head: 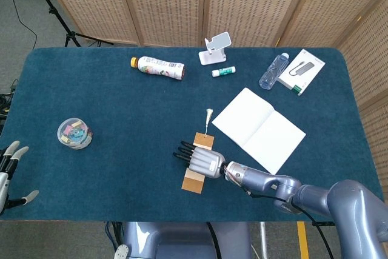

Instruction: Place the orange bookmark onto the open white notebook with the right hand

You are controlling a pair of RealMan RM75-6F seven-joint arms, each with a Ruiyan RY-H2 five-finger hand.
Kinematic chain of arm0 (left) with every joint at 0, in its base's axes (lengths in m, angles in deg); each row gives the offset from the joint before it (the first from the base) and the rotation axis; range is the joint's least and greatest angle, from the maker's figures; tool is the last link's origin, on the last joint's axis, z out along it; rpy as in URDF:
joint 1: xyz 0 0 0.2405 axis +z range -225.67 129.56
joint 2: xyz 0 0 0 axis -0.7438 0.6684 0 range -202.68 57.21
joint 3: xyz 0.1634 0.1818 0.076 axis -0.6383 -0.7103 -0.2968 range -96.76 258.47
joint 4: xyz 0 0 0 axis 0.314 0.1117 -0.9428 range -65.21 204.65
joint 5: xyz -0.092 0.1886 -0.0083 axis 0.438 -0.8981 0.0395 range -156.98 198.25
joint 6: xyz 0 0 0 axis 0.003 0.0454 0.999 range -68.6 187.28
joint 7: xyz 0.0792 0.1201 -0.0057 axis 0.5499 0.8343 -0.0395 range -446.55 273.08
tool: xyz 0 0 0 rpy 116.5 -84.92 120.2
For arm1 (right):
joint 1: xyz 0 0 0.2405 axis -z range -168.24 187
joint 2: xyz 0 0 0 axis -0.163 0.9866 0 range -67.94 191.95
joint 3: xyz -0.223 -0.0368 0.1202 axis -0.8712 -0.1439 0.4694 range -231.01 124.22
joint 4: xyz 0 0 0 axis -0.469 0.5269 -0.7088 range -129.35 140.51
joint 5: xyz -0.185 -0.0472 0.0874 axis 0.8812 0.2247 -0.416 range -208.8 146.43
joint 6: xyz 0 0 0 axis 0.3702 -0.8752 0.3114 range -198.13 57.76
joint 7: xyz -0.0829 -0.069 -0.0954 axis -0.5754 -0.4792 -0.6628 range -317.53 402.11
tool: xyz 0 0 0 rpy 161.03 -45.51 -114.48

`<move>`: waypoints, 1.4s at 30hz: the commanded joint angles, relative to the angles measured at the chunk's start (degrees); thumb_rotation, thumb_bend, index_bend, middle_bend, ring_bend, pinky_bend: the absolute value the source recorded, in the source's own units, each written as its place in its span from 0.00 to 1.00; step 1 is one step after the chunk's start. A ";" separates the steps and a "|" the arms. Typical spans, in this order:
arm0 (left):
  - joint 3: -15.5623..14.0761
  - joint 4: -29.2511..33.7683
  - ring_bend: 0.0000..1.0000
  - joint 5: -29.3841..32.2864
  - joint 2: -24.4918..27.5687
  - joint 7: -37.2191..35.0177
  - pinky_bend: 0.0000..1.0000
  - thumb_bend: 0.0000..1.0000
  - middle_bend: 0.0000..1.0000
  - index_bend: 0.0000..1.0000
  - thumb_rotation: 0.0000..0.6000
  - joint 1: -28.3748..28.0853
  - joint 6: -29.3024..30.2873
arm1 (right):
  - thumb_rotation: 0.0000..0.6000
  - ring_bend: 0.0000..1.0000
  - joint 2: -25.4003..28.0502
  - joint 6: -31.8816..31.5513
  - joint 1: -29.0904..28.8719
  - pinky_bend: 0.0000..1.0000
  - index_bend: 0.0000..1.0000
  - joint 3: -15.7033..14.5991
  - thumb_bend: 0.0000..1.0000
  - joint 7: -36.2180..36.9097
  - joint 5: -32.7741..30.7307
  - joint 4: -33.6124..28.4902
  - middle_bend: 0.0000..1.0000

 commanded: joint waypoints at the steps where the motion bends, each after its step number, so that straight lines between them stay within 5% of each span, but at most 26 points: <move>1: -0.01 0.02 0.00 0.01 0.02 -0.01 0.00 0.00 0.00 0.00 1.00 -0.03 -0.05 | 1.00 0.00 -0.09 1.05 -0.22 0.00 0.33 0.51 0.05 -1.11 -1.05 -0.59 0.00; 22: -0.09 -0.17 0.00 -0.12 0.31 -0.98 0.00 0.00 0.00 0.00 1.00 0.01 0.19 | 1.00 0.00 -1.50 1.55 -0.33 0.00 0.33 0.92 0.05 -2.73 -3.49 -1.50 0.00; 33: -0.20 -0.13 0.00 -0.19 0.39 -1.10 0.00 0.00 0.00 0.00 1.00 -0.06 0.05 | 1.00 0.00 -2.65 -1.03 0.31 0.00 0.58 -0.20 0.11 -0.87 -2.37 0.15 0.00; 42: -0.32 -0.03 0.00 -0.36 0.47 -1.18 0.00 0.00 0.00 0.00 1.00 -0.09 0.01 | 1.00 0.00 -3.31 -3.36 0.73 0.00 0.62 -0.56 0.13 -0.03 -1.34 1.16 0.00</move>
